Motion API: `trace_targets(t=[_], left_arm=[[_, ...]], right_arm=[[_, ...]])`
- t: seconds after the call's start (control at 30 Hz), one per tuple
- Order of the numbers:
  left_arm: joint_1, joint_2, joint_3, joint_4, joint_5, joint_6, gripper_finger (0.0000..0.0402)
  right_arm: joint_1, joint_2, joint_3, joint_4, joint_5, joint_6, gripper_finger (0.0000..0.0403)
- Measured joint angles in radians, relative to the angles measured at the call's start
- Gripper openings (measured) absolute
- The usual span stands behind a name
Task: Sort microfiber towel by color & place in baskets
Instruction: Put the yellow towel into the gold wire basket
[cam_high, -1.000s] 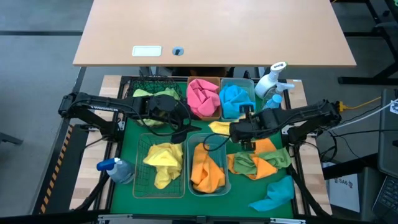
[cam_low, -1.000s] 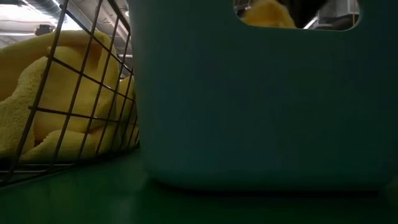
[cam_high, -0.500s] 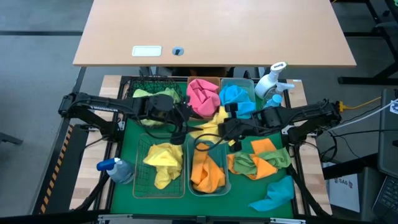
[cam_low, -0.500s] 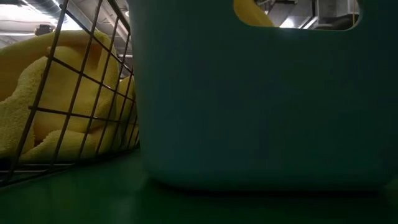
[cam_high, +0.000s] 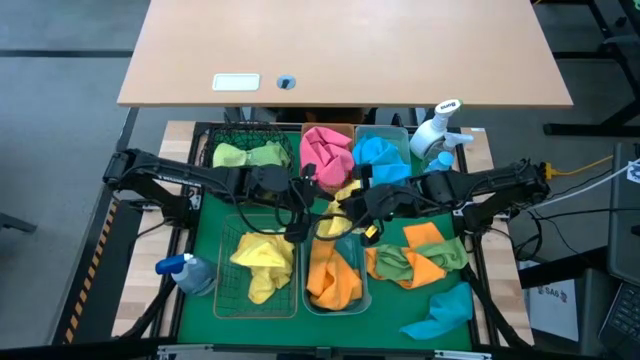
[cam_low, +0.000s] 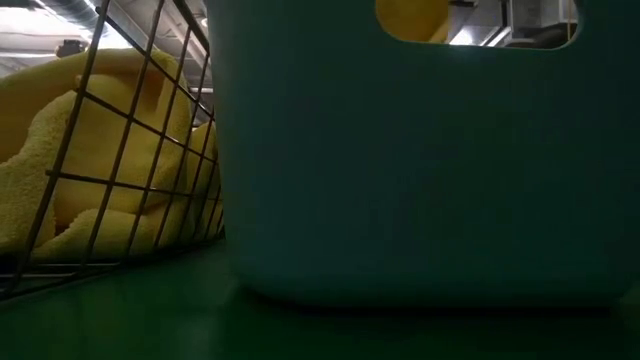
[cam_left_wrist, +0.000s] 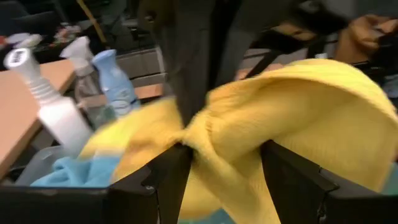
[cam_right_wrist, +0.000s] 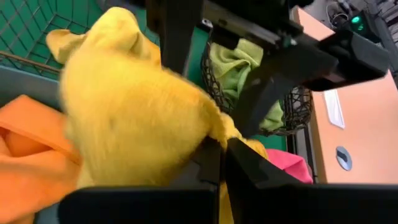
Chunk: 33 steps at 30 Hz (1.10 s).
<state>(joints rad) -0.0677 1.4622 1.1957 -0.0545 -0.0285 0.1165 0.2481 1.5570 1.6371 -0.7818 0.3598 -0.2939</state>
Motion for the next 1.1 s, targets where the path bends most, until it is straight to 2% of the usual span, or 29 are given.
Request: trace_targets(t=[0.13, 0.33, 0.47, 0.7, 0.8, 0.9, 1.1], left_arm=[[0.002, 0.004, 0.0, 0.01, -0.076, 0.001, 0.0196], [0.001, 0.004, 0.0, 0.048, -0.077, 0.001, 0.0186], [0.001, 0.004, 0.0, 0.046, -0.079, 0.001, 0.0147], [0.001, 0.004, 0.0, 0.041, -0.078, -0.002, 0.0052], [0.001, 0.004, 0.0, 0.036, -0.078, -0.002, 0.0031], [0.001, 0.004, 0.0, 0.034, -0.079, -0.007, 0.0031], [0.001, -0.016, 0.0, -0.018, -0.05, -0.102, 0.0039]], right_arm=[[-0.002, 0.003, 0.0, 0.016, -0.013, 0.0, 0.001], [0.0, 0.002, 0.0, 0.05, -0.014, -0.001, 0.001], [-0.001, 0.002, 0.0, 0.052, -0.013, -0.001, 0.001], [-0.001, 0.002, 0.0, 0.051, -0.011, 0.001, 0.001], [0.0, 0.002, 0.0, 0.049, -0.011, 0.025, 0.0012], [0.0, 0.002, 0.0, 0.049, -0.011, 0.028, 0.0033], [-0.001, 0.003, 0.0, 0.051, 0.0, 0.031, 0.0115]])
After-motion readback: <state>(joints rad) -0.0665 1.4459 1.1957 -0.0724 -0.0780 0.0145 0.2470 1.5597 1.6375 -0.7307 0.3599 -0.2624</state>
